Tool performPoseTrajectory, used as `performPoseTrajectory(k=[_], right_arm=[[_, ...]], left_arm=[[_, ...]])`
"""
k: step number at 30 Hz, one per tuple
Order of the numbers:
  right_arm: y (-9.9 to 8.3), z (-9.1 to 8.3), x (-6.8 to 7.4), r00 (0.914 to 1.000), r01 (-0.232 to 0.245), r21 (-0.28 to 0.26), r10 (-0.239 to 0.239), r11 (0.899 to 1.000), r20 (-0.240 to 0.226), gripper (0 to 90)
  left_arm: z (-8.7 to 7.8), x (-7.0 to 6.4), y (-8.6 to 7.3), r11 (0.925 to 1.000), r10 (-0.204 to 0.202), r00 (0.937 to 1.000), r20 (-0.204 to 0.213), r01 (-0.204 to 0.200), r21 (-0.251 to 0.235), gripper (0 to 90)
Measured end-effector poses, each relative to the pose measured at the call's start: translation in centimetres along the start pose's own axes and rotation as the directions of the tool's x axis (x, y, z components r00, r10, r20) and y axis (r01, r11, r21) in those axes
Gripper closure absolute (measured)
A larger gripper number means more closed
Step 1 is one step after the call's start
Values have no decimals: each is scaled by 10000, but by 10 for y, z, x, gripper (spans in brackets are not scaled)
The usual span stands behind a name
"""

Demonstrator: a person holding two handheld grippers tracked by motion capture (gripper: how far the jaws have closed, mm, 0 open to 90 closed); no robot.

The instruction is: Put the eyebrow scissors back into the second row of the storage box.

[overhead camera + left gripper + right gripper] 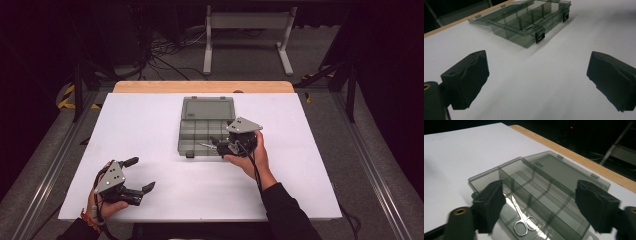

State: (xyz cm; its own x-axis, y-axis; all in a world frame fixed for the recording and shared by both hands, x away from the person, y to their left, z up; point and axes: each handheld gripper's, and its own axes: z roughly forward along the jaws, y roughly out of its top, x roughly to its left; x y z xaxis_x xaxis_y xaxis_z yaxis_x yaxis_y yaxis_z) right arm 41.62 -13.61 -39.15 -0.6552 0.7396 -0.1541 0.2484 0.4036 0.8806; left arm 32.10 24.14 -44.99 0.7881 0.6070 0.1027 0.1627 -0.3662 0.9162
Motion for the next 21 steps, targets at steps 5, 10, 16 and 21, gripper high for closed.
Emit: performPoseTrajectory(k=[5,10,16,21], right_arm=[[-1,2,-2,9993,-293,-14,293,9996,232,59],[-2,2,-3,9992,-374,15,374,9993,152,55],[-1,-3,-1,9993,-168,-15,168,9999,338,70],[0,-9,0,9987,-29,-10,30,10000,512,70]], left_arm=[[0,0,0,10000,-1,10000,-5,1,4,49],[-1,0,0,10000,23,10000,-33,-23,6,48],[-1,0,0,10000,42,10000,-31,-42,-13,48],[-1,0,0,10000,73,10000,-32,-73,3,48]])
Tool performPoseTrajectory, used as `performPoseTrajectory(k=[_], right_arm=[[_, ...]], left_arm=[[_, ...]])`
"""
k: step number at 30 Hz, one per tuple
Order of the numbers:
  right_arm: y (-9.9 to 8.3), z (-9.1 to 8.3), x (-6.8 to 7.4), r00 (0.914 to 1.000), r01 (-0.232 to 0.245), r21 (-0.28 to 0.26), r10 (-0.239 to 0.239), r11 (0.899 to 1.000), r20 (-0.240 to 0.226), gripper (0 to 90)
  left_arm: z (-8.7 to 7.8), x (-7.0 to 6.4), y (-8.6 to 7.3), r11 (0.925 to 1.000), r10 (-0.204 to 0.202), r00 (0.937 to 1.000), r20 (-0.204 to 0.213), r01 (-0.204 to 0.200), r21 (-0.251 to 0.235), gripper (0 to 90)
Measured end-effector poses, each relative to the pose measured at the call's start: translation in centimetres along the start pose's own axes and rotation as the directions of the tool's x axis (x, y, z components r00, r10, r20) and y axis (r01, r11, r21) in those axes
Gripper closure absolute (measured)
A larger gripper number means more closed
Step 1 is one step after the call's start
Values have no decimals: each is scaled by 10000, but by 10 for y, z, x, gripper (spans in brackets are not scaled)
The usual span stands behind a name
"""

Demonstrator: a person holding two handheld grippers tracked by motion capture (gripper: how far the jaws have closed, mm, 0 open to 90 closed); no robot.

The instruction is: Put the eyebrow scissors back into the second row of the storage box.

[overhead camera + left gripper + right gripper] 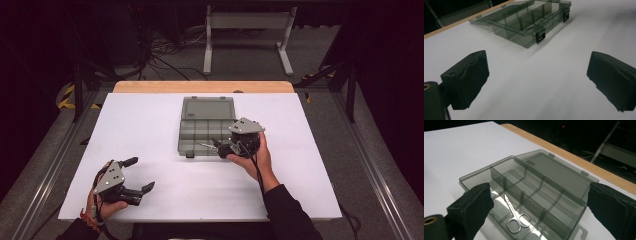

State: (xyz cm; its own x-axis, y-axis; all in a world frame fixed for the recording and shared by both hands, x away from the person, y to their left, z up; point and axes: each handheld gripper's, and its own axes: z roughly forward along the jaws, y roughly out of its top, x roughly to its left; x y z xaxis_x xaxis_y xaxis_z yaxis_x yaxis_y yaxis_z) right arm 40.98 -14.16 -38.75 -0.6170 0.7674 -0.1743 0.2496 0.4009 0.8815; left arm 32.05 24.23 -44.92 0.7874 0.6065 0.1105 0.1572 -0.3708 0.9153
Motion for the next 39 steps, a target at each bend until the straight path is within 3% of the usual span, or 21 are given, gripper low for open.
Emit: performPoseTrajectory(k=[6,39], right_arm=[[-1,-10,1,9993,281,-110,-279,9995,232,72],[-26,-49,5,9950,926,-480,-905,9946,426,50]], left_arm=[[0,0,0,10000,-15,10000,0,15,16,47],[0,-1,0,10000,19,10000,-16,-19,21,47]])
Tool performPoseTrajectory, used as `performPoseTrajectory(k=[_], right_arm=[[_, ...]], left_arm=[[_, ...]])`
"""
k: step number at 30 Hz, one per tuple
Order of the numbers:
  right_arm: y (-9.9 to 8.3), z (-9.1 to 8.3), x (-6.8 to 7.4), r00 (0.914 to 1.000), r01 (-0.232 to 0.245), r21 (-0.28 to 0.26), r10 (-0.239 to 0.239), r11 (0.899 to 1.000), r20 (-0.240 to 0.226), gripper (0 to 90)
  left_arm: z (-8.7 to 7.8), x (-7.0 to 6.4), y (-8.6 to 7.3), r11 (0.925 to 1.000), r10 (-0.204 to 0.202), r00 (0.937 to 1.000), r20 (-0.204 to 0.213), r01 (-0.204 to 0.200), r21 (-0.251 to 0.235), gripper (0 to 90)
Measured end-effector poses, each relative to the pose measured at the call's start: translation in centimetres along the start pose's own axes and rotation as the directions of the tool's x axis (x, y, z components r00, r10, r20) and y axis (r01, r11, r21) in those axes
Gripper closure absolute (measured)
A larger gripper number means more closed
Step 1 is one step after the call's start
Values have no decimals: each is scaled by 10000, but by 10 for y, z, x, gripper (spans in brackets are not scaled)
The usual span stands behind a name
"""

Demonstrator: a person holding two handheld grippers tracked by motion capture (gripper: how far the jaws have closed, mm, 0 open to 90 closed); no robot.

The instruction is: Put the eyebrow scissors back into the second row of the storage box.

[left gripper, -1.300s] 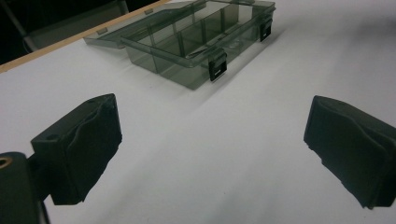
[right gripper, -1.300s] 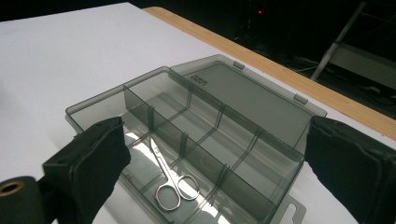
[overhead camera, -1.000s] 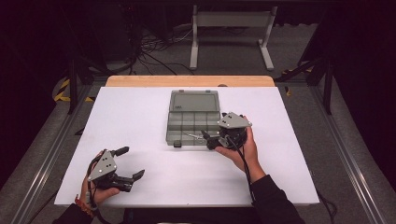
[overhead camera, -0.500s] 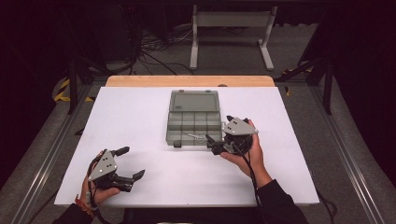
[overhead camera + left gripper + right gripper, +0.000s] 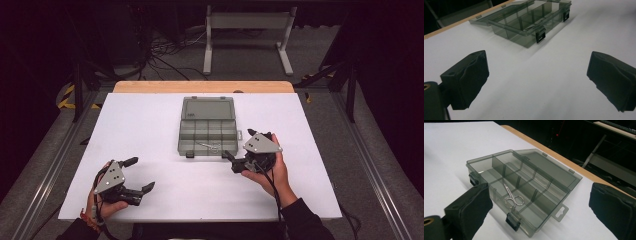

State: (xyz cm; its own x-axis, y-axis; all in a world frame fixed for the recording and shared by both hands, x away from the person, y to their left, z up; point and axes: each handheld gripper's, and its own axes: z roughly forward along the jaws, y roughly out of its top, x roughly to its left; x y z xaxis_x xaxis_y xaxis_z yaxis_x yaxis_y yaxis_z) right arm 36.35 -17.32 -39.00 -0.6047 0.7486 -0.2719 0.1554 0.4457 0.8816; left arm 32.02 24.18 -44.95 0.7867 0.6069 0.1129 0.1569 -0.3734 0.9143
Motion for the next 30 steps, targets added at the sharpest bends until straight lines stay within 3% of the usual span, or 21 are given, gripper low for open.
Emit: performPoseTrajectory(k=[18,30], right_arm=[[-19,-21,6,9997,224,-118,-225,9997,-97,49],[-39,-33,2,9992,365,54,-366,9993,162,52]], left_arm=[[0,0,0,10000,27,10000,15,-27,33,47],[1,-1,0,9999,60,10000,62,-60,100,47]])
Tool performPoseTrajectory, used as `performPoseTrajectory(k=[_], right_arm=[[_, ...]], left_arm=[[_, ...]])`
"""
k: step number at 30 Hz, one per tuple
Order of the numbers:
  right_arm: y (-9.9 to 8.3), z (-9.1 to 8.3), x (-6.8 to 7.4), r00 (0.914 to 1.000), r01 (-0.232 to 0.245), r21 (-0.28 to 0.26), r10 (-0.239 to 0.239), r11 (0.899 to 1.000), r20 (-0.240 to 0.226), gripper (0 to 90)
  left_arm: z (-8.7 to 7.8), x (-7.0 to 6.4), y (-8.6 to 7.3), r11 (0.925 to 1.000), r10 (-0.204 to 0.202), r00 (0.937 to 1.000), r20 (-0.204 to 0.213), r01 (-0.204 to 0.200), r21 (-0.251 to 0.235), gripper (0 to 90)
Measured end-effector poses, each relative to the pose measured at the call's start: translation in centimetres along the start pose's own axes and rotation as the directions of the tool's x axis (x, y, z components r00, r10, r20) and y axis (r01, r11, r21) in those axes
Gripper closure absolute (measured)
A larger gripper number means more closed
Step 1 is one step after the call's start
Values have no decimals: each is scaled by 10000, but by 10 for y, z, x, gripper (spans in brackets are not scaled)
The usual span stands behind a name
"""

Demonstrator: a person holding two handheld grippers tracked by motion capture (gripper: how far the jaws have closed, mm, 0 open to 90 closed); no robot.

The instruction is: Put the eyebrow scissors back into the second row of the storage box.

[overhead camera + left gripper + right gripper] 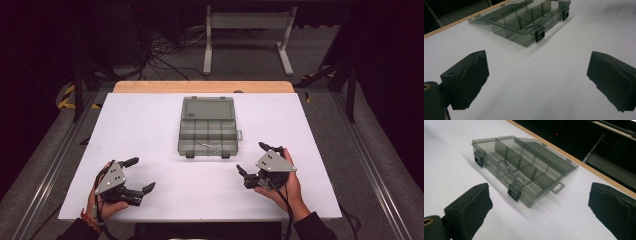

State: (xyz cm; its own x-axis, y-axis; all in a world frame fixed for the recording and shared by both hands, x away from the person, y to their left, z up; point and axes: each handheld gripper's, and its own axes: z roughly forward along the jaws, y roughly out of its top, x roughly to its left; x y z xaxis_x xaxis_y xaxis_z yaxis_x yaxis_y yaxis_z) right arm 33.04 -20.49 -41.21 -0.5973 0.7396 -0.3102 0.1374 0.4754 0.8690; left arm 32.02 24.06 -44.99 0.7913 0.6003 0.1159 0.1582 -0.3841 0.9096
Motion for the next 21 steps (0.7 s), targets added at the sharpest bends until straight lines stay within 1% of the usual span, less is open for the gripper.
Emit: performPoseTrajectory(k=[3,7,11,14,16,17,20,21], right_arm=[[-6,-4,-2,10000,26,-36,-26,10000,90,54],[-17,-9,-5,9997,14,54,-16,10000,251,56],[-27,-14,-8,9991,-111,141,105,9998,401,56],[-32,-17,-10,9991,-251,178,245,9995,357,56],[-37,-21,-11,9985,-355,231,345,9991,436,56],[-38,-22,-11,9986,-366,274,355,9990,395,54],[-44,-28,-10,9986,-213,315,197,9993,495,52],[-46,-30,-10,9985,-295,328,279,9990,471,52]], left_arm=[[0,0,0,10000,13,10000,19,-13,1,47],[2,0,0,10000,72,10000,22,-72,68,47],[4,0,0,10000,59,10000,-18,-59,20,46],[4,0,1,10000,45,10000,-6,-45,41,46],[4,0,1,10000,72,10000,-2,-72,68,46],[5,0,1,9999,103,9999,-5,-103,70,46],[5,0,1,9999,118,9999,-22,-118,57,46],[5,0,1,9999,102,9999,-36,-102,57,46]])
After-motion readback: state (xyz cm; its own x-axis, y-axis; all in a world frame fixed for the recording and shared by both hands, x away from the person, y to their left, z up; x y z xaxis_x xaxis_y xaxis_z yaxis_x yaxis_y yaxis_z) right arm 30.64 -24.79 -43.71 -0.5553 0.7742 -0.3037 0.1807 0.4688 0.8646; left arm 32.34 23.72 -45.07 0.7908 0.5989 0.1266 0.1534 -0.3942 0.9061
